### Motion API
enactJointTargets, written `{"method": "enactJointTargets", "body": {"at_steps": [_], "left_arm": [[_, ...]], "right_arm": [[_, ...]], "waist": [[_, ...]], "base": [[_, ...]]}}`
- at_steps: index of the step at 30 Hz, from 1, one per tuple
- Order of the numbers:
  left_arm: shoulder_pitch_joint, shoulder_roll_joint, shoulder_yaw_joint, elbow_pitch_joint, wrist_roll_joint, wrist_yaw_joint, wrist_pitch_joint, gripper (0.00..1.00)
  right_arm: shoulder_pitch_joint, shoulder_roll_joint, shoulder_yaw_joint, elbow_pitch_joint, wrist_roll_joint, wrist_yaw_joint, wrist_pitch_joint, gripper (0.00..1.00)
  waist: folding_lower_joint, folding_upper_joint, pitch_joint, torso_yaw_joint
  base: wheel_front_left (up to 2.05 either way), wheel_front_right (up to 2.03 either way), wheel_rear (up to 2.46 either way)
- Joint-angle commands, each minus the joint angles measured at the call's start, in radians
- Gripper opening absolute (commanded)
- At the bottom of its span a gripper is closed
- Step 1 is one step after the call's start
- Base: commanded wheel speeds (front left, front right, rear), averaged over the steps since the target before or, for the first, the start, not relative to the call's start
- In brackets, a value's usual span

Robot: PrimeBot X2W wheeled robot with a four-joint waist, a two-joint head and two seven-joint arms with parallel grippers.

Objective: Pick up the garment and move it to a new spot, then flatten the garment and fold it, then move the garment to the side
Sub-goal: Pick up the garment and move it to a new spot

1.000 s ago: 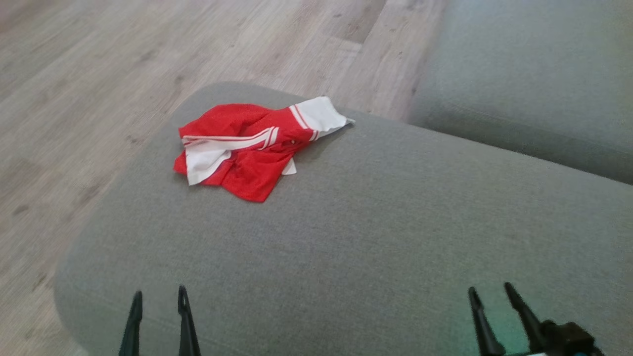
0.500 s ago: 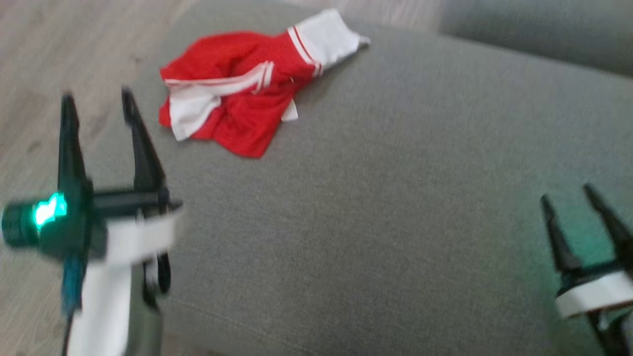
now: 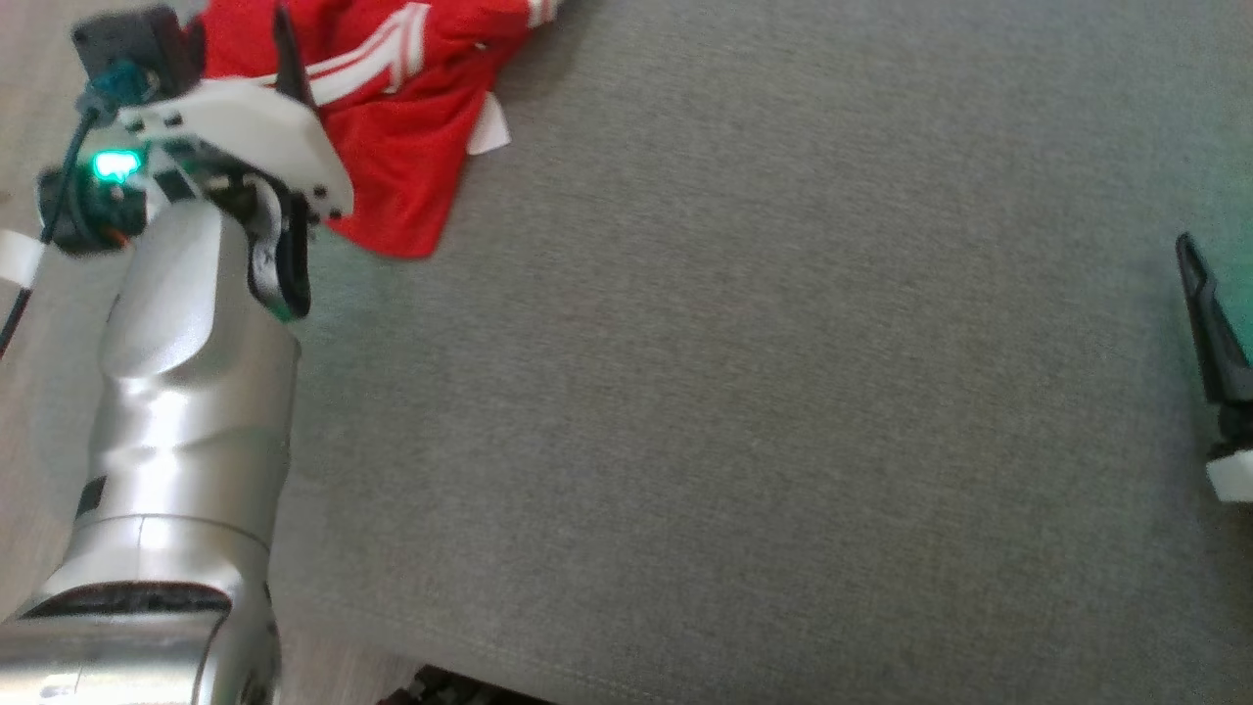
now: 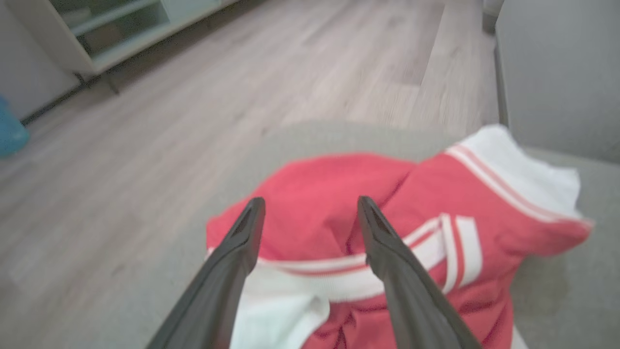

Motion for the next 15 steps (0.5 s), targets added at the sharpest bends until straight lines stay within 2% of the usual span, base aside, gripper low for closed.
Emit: {"method": "enactJointTargets", "body": {"at_steps": [1, 4, 8, 9, 10, 15], "left_arm": [[-0.027, 0.049, 0.035, 0.047, -0.016, -0.003, 0.021, 1.0], [-0.052, 0.049, 0.049, 0.155, -0.047, -0.033, 0.033, 1.0], [-0.071, 0.057, 0.056, 0.239, -0.067, -0.067, -0.001, 1.0], [-0.075, 0.062, 0.055, 0.252, -0.067, -0.073, -0.02, 0.43], [-0.08, 0.066, 0.054, 0.259, -0.067, -0.075, -0.047, 0.0], [-0.119, 0.097, 0.014, 0.272, -0.033, -0.115, -0.201, 0.0]], "right_arm": [[-0.012, -0.042, 0.016, -0.034, 0.008, -0.001, -0.008, 1.0], [-0.026, -0.05, 0.014, -0.039, 0.013, -0.001, -0.007, 1.0], [-0.024, -0.053, -0.005, -0.037, 0.014, -0.001, -0.007, 1.0], [-0.021, -0.052, -0.008, -0.037, 0.013, -0.001, -0.008, 1.0], [-0.018, -0.051, -0.012, -0.038, 0.012, -0.001, -0.008, 1.0], [-0.014, -0.023, -0.012, -0.026, 0.002, -0.001, -0.009, 1.0]], "waist": [[-0.0003, 0.0001, 0.037, -0.038], [-0.0003, 0.0001, 0.06, -0.059], [-0.0003, 0.0001, 0.085, -0.072], [-0.0003, 0.0001, 0.088, -0.073], [-0.0003, 0.0001, 0.09, -0.074], [-0.0003, 0.0001, 0.059, -0.08]], "base": [[0.0, 0.0, 0.0], [0.0, 0.0, 0.0], [0.0, 0.0, 0.0], [0.0, 0.0, 0.0], [0.0, 0.0, 0.0], [0.0, 0.0, 0.0]]}}
